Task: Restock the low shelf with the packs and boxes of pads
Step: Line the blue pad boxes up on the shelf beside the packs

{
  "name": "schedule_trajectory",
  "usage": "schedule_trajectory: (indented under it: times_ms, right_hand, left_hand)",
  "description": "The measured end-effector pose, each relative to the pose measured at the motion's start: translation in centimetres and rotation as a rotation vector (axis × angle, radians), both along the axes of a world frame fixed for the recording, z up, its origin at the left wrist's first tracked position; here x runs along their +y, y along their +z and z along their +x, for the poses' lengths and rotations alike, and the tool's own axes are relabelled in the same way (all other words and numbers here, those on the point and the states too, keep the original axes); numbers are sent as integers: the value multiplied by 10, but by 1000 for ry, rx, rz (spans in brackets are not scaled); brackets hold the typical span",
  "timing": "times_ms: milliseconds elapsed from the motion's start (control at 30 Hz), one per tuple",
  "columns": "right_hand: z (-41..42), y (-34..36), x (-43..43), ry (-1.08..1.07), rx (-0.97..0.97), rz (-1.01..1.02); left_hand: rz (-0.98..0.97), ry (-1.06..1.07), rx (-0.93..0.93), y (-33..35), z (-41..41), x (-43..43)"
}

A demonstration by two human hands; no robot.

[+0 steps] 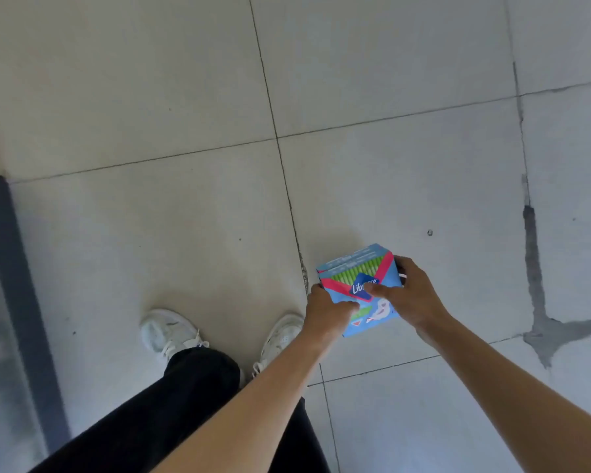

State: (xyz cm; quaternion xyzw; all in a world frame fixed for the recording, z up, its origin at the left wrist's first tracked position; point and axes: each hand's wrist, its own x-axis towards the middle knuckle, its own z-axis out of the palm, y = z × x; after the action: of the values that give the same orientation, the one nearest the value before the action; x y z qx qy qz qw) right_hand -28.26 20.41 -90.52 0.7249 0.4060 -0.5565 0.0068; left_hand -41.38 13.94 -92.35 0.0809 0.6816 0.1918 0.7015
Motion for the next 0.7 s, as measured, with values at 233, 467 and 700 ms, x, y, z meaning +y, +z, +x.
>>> schedule_trajectory:
  times_ms: [233, 467, 700]
  right_hand:
    - [-146, 131, 79, 210, 218, 98]
    - [-337, 260, 133, 366, 504, 217]
    - [-510, 334, 123, 717, 734, 254]
  left_hand:
    - [218, 257, 133, 139, -140, 48]
    - [489, 547, 415, 257, -304, 68]
    - [579, 784, 762, 350, -425, 29]
